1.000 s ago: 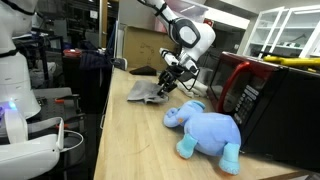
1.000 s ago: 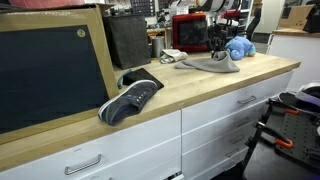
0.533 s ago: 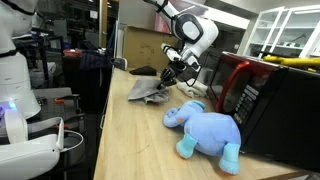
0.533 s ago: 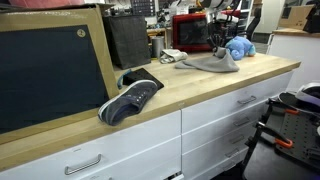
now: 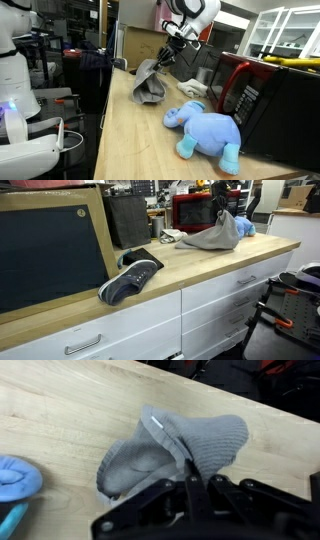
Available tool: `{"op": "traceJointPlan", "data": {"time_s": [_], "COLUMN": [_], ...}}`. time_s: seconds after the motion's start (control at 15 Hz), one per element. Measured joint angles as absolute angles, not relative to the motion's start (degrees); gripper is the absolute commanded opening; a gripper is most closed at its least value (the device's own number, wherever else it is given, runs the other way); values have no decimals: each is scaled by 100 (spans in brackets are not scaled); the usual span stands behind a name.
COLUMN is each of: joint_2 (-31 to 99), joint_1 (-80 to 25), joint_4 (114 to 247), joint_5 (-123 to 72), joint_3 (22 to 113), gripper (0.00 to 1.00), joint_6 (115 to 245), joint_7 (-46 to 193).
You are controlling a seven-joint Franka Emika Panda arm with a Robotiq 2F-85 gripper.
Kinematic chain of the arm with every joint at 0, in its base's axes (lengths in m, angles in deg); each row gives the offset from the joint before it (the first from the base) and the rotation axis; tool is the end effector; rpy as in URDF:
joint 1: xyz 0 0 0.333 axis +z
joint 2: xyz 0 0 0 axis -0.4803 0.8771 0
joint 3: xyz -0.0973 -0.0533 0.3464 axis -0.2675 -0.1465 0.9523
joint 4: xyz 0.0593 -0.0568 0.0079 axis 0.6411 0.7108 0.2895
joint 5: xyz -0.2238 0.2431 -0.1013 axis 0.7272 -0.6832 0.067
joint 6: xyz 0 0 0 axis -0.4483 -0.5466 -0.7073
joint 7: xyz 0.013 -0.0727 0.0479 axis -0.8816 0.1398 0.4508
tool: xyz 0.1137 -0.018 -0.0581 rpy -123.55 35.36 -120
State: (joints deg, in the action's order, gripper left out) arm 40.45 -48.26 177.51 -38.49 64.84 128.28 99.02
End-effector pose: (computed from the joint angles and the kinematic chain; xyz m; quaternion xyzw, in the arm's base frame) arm 0.5296 -0.2238 0.4346 -0.9654 0.0576 0.1991 0.1584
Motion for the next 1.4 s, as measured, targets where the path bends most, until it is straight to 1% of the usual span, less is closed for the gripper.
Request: {"op": "traceJointPlan", "data": {"time_s": [0.2,0.47,0.73,0.8,0.87,0.93,1.13,1.4], "joint_2": [3426,2531,1902,1772,1657,1553,1359,1365], "joint_1": [-4772,-4578,-4336,-4263,-4185,-4104,-3870,-3738], "joint_4": [18341,19364,19950,20061,20160,20256,20436,20313], "joint_5": [-3777,-3795,-3973,-4041,-4082,-4085,-3981,-3755], "joint_3": [6485,6488,6486,6486,6486,6488,6490,6469], "gripper": [1,1,1,31,32,37,61,89], "joint_6": [12950,13453,13638,13658,13659,13650,13309,12197], "joint_7": [10434,10962,11052,11052,11052,11052,11052,11081]}}
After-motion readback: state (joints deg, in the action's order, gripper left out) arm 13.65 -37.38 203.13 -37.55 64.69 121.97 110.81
